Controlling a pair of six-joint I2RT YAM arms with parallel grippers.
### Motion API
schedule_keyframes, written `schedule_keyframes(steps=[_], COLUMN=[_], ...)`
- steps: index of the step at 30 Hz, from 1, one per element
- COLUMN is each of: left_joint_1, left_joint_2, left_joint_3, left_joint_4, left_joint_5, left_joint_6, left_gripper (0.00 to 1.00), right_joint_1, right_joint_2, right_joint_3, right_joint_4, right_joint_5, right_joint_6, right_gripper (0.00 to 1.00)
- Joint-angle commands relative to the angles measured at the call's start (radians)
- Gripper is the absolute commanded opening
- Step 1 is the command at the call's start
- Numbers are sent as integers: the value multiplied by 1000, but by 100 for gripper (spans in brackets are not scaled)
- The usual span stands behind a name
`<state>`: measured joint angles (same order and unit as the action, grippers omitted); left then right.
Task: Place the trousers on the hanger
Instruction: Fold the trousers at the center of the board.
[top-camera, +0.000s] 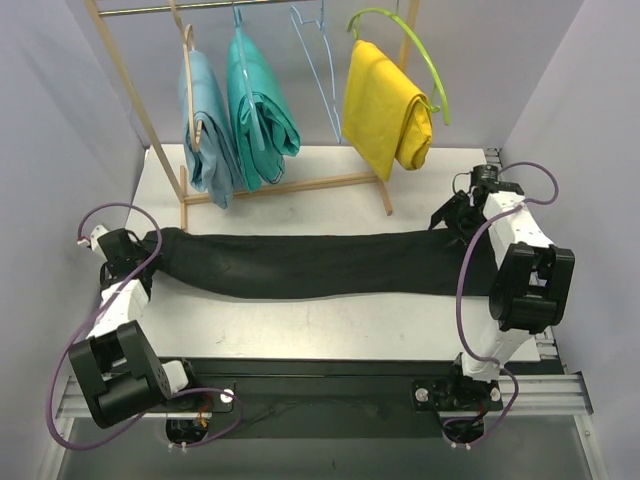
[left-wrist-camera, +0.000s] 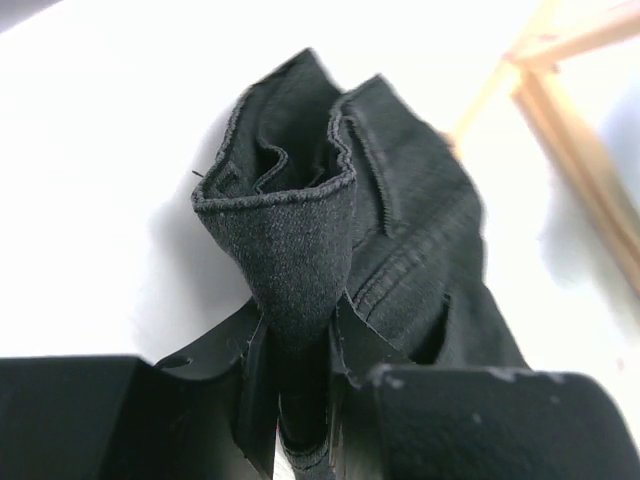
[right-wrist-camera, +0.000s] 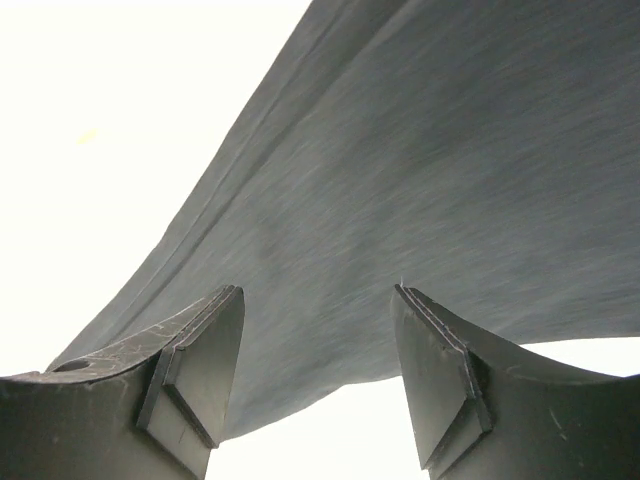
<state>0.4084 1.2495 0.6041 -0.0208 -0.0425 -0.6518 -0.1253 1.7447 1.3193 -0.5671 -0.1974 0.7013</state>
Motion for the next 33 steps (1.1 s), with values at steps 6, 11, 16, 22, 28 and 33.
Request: schedule_keyframes(steps=[6,11,16,22,28,33], left_joint_1=[-86,-204,-302,-460,-709,-907], left_joint_2=[-137,-202,-242,-291,-294,-271], left_joint_3=[132,221,282,316,330,365], left_joint_4=[-108,-206,-277,-337,-376,-424], left_joint_5=[104,78,70,-5,-161,-322], left_joint_6=[147,208,250,259,231,224], left_gripper=[0,0,0,0,0,0], right_joint_1=[116,165,225,291,407,489], right_joint_2=[-2,-27,-37,-77,-82,-83], right_joint_3=[51,63,96,92,106,101], right_joint_4=[-48,-42,-42,-1,94,144], right_joint_5=[-166,-247,-368,-471,-546,-566], right_joint_6=[121,207,266,380,506,553], right_gripper=[61,67,68,68,73,76])
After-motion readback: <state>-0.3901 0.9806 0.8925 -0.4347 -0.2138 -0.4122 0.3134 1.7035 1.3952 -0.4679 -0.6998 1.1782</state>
